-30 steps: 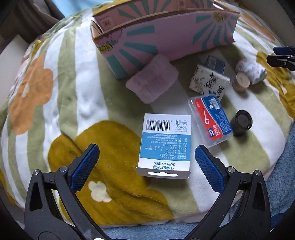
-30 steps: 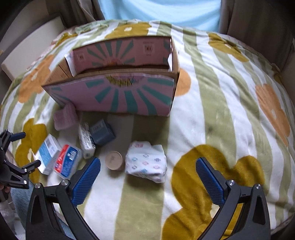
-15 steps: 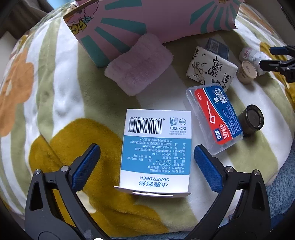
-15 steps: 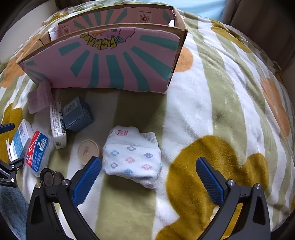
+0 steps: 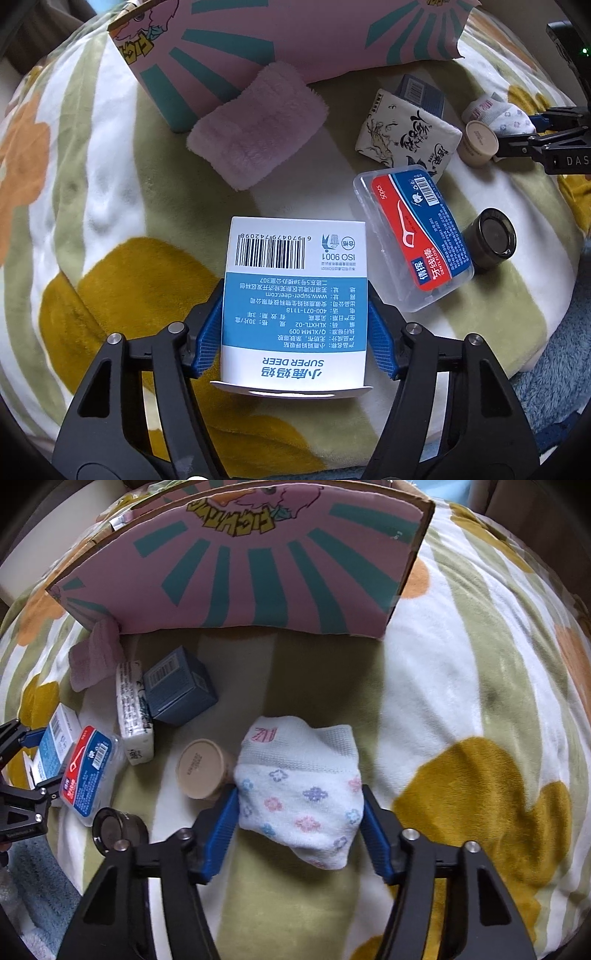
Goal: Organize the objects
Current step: 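Carry the carton with left while right carries the white sock into the pink box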
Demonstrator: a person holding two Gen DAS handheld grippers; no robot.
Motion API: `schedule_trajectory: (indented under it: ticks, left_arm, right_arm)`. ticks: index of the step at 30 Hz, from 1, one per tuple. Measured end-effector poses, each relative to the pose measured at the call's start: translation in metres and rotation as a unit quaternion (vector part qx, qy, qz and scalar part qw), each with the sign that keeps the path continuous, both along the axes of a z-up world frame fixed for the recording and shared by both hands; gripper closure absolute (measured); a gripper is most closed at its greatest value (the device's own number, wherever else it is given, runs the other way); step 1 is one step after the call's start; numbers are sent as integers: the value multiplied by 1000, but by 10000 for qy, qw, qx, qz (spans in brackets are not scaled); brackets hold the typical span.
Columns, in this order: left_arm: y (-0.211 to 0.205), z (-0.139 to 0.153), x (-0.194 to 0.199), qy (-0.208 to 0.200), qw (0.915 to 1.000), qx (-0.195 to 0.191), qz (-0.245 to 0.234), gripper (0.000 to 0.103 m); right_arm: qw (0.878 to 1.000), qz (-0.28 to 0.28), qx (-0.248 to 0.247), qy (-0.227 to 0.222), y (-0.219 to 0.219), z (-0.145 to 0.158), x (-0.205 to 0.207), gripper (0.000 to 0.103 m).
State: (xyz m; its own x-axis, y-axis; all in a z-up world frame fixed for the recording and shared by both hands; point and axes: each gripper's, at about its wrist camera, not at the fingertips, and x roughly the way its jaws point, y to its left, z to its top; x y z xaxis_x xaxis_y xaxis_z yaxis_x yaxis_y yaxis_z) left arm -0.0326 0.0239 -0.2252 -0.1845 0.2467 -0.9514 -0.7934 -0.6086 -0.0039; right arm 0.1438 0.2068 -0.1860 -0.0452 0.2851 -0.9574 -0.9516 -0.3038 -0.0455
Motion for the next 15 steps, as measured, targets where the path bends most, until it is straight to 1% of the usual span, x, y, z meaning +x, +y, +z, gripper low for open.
schedule_trajectory:
  ticks: [5, 9, 12, 14, 15]
  left_arm:
    - [-1, 6, 5, -5, 10000, 35, 11, 39]
    - [-4, 15, 11, -41, 9998, 200, -1, 39]
    - [-5, 20, 15, -7, 9997, 228, 21, 39]
    - [-10, 15, 20, 23, 9997, 245, 37, 39]
    - [-10, 17, 17, 28, 9996, 266, 45, 39]
  right_arm:
    - [9999, -49, 54, 101, -5, 5, 2, 50]
    - [9998, -20, 176, -6, -11, 10, 2, 50]
    - [9997, -53, 234, 83, -16, 16, 3, 50]
    - [9995, -50, 269, 124, -18, 19, 4, 50]
    - [9994, -52, 295, 156, -20, 21, 4, 50]
